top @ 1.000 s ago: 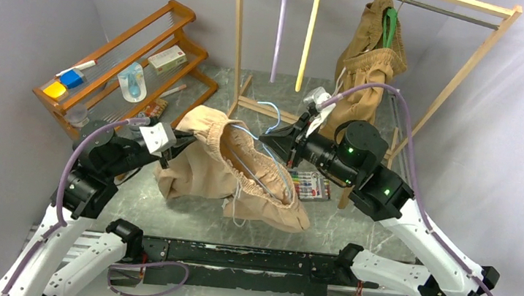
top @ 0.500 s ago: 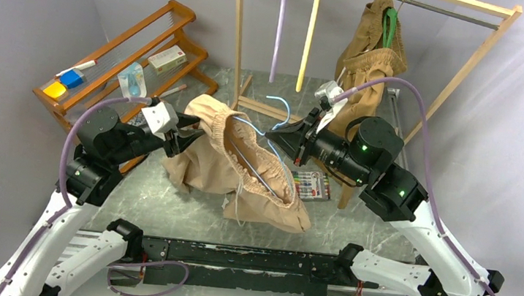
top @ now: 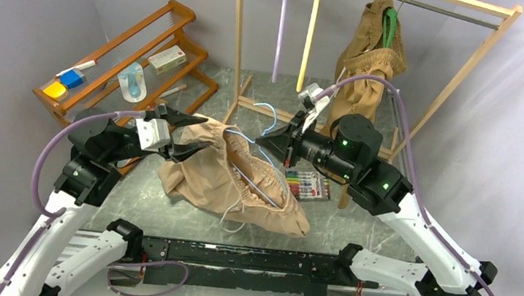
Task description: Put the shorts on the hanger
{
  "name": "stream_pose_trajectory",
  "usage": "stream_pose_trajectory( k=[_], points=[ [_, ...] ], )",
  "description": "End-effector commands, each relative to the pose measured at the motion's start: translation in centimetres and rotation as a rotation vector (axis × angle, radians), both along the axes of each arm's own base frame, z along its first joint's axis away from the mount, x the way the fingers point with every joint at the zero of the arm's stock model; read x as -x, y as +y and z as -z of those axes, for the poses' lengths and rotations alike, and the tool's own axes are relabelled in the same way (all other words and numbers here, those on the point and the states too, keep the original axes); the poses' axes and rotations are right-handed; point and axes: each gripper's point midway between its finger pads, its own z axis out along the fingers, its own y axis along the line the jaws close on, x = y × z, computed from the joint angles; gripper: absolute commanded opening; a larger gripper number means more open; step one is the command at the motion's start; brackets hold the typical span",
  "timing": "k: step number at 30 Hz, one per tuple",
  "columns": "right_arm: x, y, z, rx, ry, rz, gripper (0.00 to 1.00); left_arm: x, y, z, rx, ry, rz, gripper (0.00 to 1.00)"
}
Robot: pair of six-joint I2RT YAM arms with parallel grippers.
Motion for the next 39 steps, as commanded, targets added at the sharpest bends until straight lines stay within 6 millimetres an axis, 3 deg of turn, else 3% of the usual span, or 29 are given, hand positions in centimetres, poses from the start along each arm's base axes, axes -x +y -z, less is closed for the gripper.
stream_pose_trajectory(
  k=[1, 9, 16, 19, 20, 22, 23, 32, 39],
  points=[
    [0.2, 1.6, -1.3, -0.079, 0.006, -0.057, 0.0, 2.3, -1.9, -1.3, -0.062, -0.181, 0.243, 0.56],
    [0.2, 3.1, -1.8, -0.107, 0.011, -0.104, 0.0, 0.4, -3.0, 0.8, -0.148, -0.175, 0.302, 0.57],
    [-0.2, 4.1, -1.4, -0.116, 0.026, -0.122, 0.0, -1.3, -3.3, 2.4, -0.17, -0.154, 0.261, 0.5],
    [-0.3, 4.6, -1.3, -0.118, 0.035, -0.137, 0.0, -1.9, -3.4, 2.6, -0.171, -0.156, 0.238, 0.4],
    [-0.3, 4.7, -1.2, -0.115, 0.041, -0.14, 0.0, -2.1, -3.5, 2.5, -0.168, -0.162, 0.231, 0.33],
    [-0.5, 4.8, -0.7, -0.104, 0.055, -0.133, 0.0, -2.3, -3.4, 2.5, -0.164, -0.173, 0.216, 0.1],
    [-0.6, 4.7, -0.3, -0.093, 0.067, -0.125, 0.0, -2.4, -3.3, 2.5, -0.165, -0.18, 0.209, 0.07],
    [0.5, 1.4, 2.8, 0.0, 0.126, -0.039, 0.39, -3.1, -3.2, 3.4, -0.159, -0.172, 0.172, 0.07],
    [0.7, -1.2, 5.1, 0.101, 0.107, 0.02, 0.46, -2.8, -3.5, 3.7, -0.148, -0.17, 0.2, 0.07]
  ],
)
